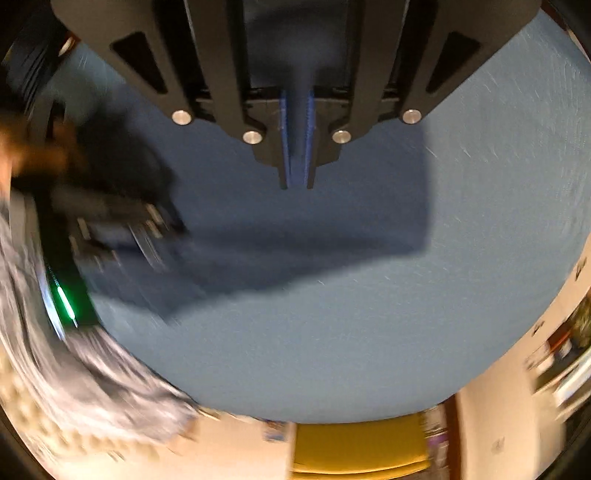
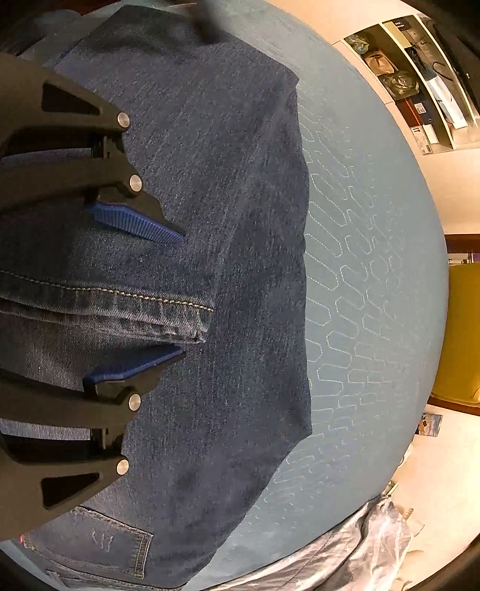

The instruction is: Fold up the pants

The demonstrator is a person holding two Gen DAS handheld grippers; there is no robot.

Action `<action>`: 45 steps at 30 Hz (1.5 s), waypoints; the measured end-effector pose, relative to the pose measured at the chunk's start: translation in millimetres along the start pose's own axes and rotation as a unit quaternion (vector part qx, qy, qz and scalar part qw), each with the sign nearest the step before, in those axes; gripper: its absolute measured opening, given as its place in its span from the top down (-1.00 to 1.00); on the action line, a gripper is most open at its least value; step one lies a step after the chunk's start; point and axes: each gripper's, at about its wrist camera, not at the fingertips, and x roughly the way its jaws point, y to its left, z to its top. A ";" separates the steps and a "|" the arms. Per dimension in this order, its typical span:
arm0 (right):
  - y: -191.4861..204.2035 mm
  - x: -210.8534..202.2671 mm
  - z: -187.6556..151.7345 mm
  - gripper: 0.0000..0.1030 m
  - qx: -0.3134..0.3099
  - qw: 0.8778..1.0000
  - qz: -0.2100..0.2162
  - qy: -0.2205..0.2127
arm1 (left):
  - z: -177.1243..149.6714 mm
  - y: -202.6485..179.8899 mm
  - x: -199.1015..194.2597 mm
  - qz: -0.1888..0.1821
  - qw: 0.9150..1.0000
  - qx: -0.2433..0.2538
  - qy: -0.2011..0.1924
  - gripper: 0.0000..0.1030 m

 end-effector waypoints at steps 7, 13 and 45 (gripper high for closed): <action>-5.2 0.4 -2.9 -0.08 -0.001 1.000 0.007 -0.002 | -52.2 19.6 -13.3 0.054 0.998 -0.035 -0.003 0.66; -2.8 2.0 -7.5 -0.15 -0.013 1.000 -0.004 -0.014 | -93.2 90.4 -53.0 -0.005 0.973 -0.224 -0.049 0.44; -14.7 8.7 0.8 -0.37 -0.016 1.000 -0.005 0.002 | -123.4 129.7 6.8 -0.266 0.854 -0.447 -0.001 0.31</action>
